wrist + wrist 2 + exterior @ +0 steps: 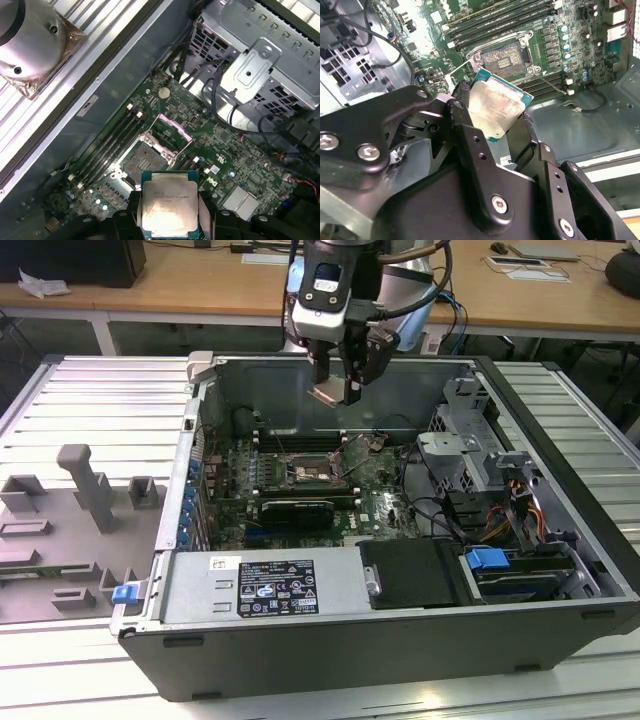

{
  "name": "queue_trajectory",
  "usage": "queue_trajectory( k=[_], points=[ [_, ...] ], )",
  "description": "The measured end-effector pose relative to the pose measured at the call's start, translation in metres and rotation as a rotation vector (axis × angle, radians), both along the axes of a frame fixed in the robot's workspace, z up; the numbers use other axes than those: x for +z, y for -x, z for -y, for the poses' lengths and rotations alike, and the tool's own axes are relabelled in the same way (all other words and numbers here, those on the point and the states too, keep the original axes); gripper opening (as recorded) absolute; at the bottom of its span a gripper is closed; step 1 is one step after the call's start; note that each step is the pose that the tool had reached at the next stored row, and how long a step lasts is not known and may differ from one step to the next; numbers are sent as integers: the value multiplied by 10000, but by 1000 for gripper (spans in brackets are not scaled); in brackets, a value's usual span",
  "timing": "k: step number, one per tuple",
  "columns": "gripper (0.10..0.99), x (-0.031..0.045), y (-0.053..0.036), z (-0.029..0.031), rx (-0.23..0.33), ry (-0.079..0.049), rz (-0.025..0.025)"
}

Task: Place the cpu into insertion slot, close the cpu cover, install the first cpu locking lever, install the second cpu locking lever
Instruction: 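Place the cpu into insertion slot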

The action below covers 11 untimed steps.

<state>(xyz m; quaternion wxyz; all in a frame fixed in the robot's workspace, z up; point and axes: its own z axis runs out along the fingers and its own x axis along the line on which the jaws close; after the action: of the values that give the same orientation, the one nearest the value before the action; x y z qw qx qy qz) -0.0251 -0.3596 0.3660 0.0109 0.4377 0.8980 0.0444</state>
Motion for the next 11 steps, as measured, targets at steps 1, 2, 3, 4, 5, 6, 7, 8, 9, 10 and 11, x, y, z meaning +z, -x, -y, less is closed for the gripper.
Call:
queue_trajectory(
  k=[1, 2, 3, 4, 5, 6, 7, 8, 9, 10, 11],
  points=[
    [537, -2, 0, 0, -251, 0, 0],
    [537, -3, 0, 0, -354, 0, 0],
    [537, -4, 0, 0, -467, 0, 0],
    [537, -5, 0, 0, -677, 1, -1],
    [537, -6, 0, 0, -798, 1, 0],
    [537, -6, 0, 0, -899, 1, 0],
    [537, -7, 0, 0, -1014, 1, 0],
    [537, -8, 0, 0, -1115, 0, 0],
    [537, -10, 0, 0, -1250, -1, 0],
    [537, -13, 0, 0, -1340, -1, -2],
    [537, -16, 0, 0, -1411, 2, -6]
  ],
)
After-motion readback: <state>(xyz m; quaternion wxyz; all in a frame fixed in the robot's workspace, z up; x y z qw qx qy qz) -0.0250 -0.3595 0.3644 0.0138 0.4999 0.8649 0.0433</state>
